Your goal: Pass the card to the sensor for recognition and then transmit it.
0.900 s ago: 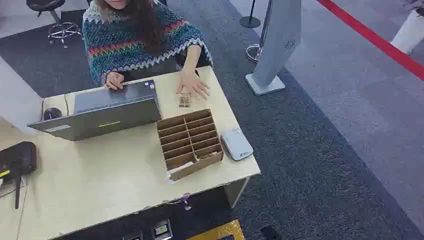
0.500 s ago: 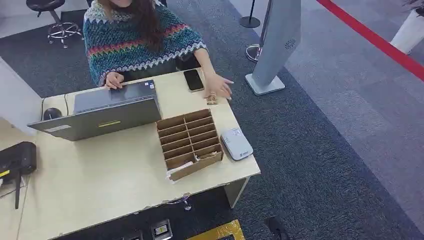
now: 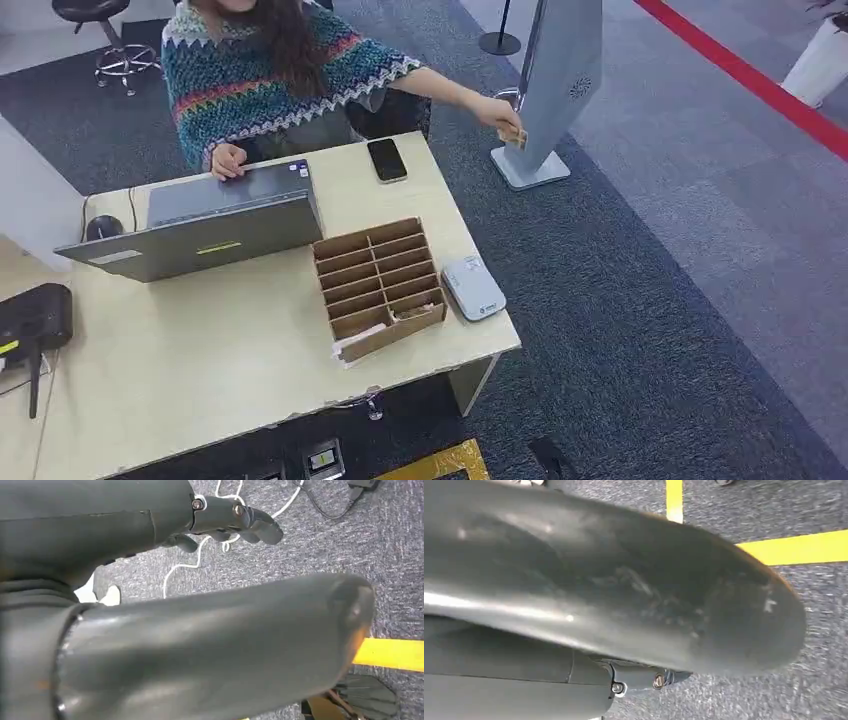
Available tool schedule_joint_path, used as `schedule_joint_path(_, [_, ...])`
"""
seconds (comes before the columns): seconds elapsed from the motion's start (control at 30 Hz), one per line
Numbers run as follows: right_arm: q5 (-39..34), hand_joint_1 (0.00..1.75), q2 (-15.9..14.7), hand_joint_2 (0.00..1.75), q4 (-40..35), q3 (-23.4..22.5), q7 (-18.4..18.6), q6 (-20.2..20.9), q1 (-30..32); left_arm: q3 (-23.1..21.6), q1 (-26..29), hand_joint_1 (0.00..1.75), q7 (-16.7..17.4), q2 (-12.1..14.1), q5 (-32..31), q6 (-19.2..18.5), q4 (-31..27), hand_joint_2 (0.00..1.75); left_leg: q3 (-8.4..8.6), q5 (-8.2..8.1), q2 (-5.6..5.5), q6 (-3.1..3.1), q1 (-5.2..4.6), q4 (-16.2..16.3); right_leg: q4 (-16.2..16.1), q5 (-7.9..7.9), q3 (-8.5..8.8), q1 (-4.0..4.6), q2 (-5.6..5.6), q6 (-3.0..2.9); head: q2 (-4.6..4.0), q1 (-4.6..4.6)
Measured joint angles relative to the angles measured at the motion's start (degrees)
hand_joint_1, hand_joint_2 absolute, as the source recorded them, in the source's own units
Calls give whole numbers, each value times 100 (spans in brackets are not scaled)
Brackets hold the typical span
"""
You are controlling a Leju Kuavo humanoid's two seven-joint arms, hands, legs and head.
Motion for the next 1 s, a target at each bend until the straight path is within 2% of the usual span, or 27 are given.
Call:
schedule_joint_path(0.2, [-79, 0, -7, 0, -2, 0, -57, -90, 31, -13, 0, 0, 4, 0, 44, 2, 0, 0, 1, 1, 0, 0, -1, 0, 0, 1, 2, -1, 0, 1, 0, -2])
schedule_joint_path(0.33, [-402, 0, -43, 0, -2, -120, -384, -406, 0, -44, 0, 0, -7, -2, 59, -2, 0, 0, 1, 1, 0, 0, -1, 0, 0, 1, 3, -1, 0, 1, 0, -2])
schedule_joint_path(0.37, [-505, 0, -70, 175, -4, -177, -475, -494, -26, -46, 0, 0, -20, -4, 79, -2, 0, 0, 1, 1, 0, 0, -3, 0, 0, 1, 2, -3, 0, 1, 0, 0])
schedule_joint_path(0.5, [-1054, 0, -227, 175, -44, -450, -987, -886, -174, -90, -3, 0, -59, -11, 116, 0, 0, 0, 1, 1, 1, 0, -5, 0, 0, 1, 2, -5, 0, 1, 0, -2])
schedule_joint_path(0.6, [-2189, 0, -413, 175, -90, -627, -1629, -1058, -357, -98, -3, 0, -85, -15, 157, 4, 0, 0, 1, 1, 1, 1, -9, 0, 0, 2, 2, -9, 1, 2, 0, -4])
schedule_joint_path(0.7, [-3196, 0, -647, 175, -190, -752, -2241, -1073, -598, -103, -6, 0, -116, -15, 210, 22, 0, 0, 2, 2, 2, 2, -11, 1, 0, 6, 3, -11, 1, 7, 0, -2])
schedule_joint_path(0.9, [-4378, 0, -1093, 175, -424, -866, -2988, -942, -1271, -103, -9, 0, -177, -13, 343, 68, 0, 0, 2, 5, 9, 7, -18, 2, 0, 14, 1, -20, 4, 11, 0, -2])
schedule_joint_path(0.93, [-4576, 0, -1186, 175, -496, -866, -3036, -883, -1423, -103, -9, 0, -192, -13, 363, 83, 0, 0, 2, 7, 9, 8, -18, 2, 0, 14, 2, -19, 5, 12, 0, -2])
schedule_joint_path(1.0, [-5141, 0, -1248, 175, -808, -774, -2764, -719, -1668, -103, -13, 0, -225, -15, 409, 103, 0, 0, 7, 7, 9, 9, -18, 5, -1, 15, -1, -20, 5, 13, 0, -4])
